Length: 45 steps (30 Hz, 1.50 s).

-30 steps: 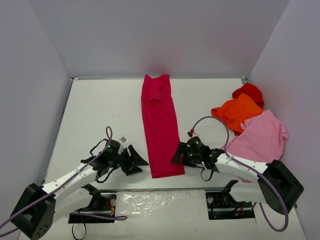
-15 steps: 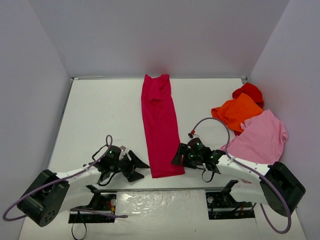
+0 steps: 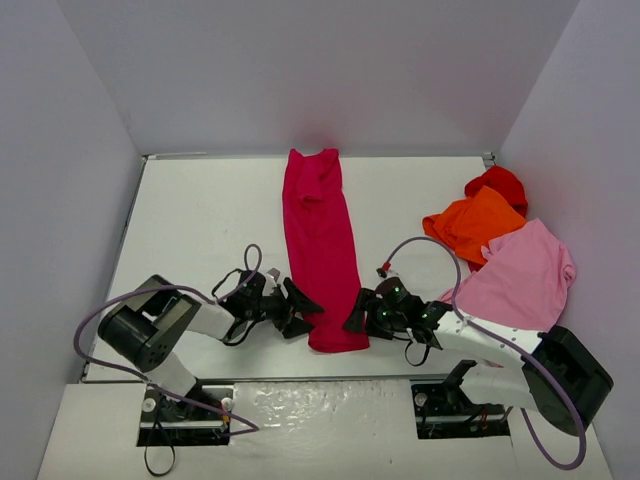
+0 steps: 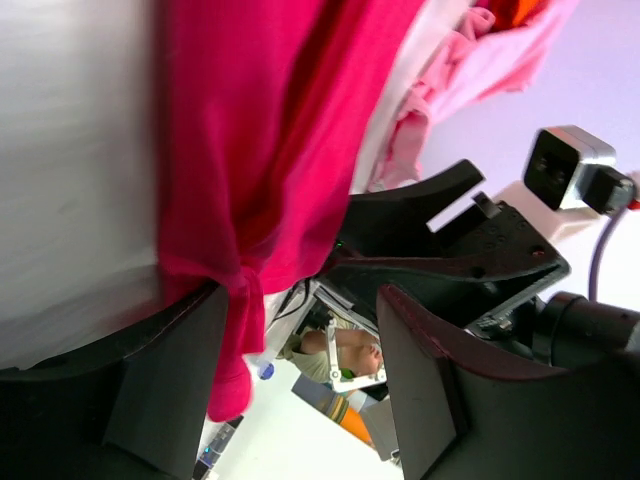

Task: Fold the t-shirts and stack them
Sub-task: Grab the bottom of the folded rectangular tshirt with both arms

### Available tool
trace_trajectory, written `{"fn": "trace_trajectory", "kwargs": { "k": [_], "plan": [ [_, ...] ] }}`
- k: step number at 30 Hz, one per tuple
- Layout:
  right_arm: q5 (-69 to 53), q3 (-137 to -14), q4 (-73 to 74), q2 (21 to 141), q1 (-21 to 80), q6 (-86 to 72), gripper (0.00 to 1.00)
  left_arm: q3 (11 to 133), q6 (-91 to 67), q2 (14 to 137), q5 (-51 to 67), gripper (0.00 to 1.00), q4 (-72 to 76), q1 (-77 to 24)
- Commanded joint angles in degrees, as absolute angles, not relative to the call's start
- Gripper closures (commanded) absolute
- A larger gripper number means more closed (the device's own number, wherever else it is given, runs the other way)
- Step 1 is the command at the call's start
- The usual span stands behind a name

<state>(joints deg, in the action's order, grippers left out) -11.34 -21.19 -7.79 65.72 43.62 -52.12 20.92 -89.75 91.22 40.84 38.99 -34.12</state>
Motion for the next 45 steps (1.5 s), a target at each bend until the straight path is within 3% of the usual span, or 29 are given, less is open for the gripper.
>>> {"fn": "trace_trajectory", "kwargs": {
  "k": [1,5,11,16,20,28,34,41,45],
  "plan": [
    [-12.0,-21.1,-7.6,63.5,44.1,-52.9,0.43,18.9,-97.0,98.5,42.8,0.42,50.3,-36.2],
    [-12.0,-21.1,-7.1,63.4,44.1,-52.5,0.43,17.7,-98.1,97.1,43.3,0.42,51.5,-36.6],
    [-12.0,-20.8,-7.0,63.1,44.2,-52.5,0.51,18.7,-91.1,86.0,42.4,0.42,30.8,-36.7],
    [-12.0,-21.0,-6.5,62.3,44.2,-52.6,0.51,22.1,-86.6,71.6,41.9,0.42,11.7,-36.5],
    [-11.9,-21.3,-6.6,62.5,44.5,-52.5,0.51,25.9,-79.9,67.6,40.0,0.41,-1.8,-36.2],
    [-11.9,-21.3,-6.2,61.1,44.6,-53.0,0.50,20.2,-82.3,75.8,42.1,0.41,8.4,-36.6],
    [-11.6,-21.5,-5.5,60.1,44.7,-52.8,0.51,23.4,-77.7,78.0,39.2,0.41,1.5,-36.7],
    [-11.4,-22.2,-5.5,61.0,44.7,-52.5,0.51,24.1,-77.8,85.0,40.0,0.41,7.0,-36.8],
    [-11.6,-22.3,-5.5,60.9,44.7,-52.3,0.57,25.5,-76.7,87.3,40.1,0.41,6.7,-37.0]
  ]
}}
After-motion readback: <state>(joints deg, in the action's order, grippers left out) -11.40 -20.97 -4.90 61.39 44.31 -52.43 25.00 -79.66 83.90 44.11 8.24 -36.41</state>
